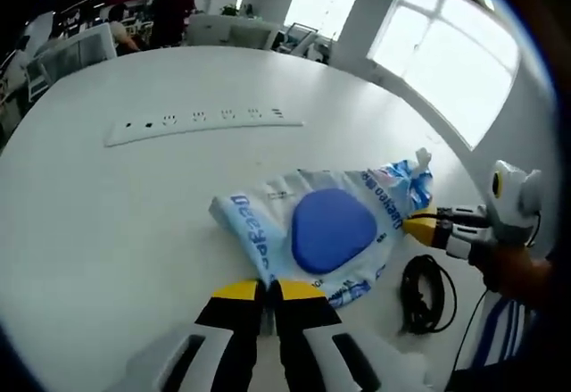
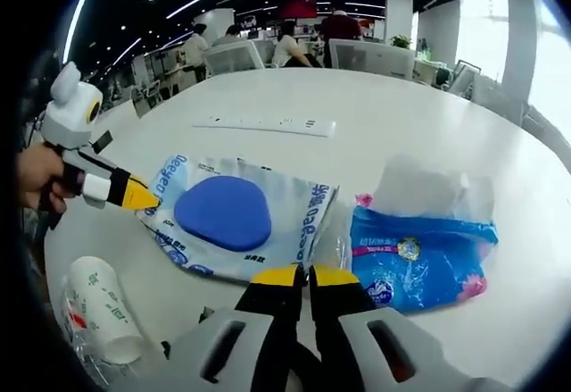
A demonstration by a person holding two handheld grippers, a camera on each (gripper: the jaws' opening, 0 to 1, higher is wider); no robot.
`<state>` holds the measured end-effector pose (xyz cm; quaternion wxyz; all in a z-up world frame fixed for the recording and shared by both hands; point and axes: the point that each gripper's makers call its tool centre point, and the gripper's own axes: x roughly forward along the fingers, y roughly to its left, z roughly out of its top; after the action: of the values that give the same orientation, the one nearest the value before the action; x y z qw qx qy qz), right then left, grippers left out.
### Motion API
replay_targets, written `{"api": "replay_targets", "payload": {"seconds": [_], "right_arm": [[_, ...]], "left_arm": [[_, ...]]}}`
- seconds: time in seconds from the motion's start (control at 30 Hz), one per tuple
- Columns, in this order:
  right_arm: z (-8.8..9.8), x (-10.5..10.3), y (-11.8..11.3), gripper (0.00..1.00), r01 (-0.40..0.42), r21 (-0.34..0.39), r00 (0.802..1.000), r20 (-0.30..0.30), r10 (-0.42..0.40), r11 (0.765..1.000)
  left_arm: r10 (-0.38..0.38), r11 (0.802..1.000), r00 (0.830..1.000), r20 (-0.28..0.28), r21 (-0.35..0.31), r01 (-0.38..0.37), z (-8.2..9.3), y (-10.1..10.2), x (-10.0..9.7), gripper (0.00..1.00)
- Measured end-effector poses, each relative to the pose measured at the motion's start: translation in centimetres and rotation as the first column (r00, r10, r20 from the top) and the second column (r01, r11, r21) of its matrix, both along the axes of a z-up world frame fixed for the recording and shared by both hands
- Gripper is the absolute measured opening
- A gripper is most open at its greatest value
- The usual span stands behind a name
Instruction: Arrange the tabletop items into an orderly group along one side of the table until the central work area is clear of visible clutter.
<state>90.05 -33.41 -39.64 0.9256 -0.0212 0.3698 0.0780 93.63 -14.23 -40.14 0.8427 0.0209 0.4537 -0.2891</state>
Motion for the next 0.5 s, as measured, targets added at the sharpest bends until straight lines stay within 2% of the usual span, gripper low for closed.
{"api": "replay_targets", "payload": {"seconds": [0.23, 0.4, 0.5], "right_arm": [[0.18, -0.11, -0.34, 0.04, 0.026, 0.019, 1.0, -0.011, -0.026, 0.999], [0.78, -0.49, -0.23, 0.07, 0.022, 0.028, 1.0, 0.009, -0.022, 0.999], [0.98, -0.73, -0.11, 0.09, 0.02, 0.035, 1.0, 0.008, -0.02, 0.999]], "left_arm": [[0.035, 0.999, 0.999, 0.001, -0.034, -0.035, 0.1, 0.3, -0.3, 0.07], [0.029, 0.999, 0.999, 0.013, -0.034, -0.029, 0.32, 0.46, -0.78, 0.09], [0.033, 0.999, 0.998, 0.057, -0.031, -0.032, 0.98, 0.8, -0.63, 0.09]]}}
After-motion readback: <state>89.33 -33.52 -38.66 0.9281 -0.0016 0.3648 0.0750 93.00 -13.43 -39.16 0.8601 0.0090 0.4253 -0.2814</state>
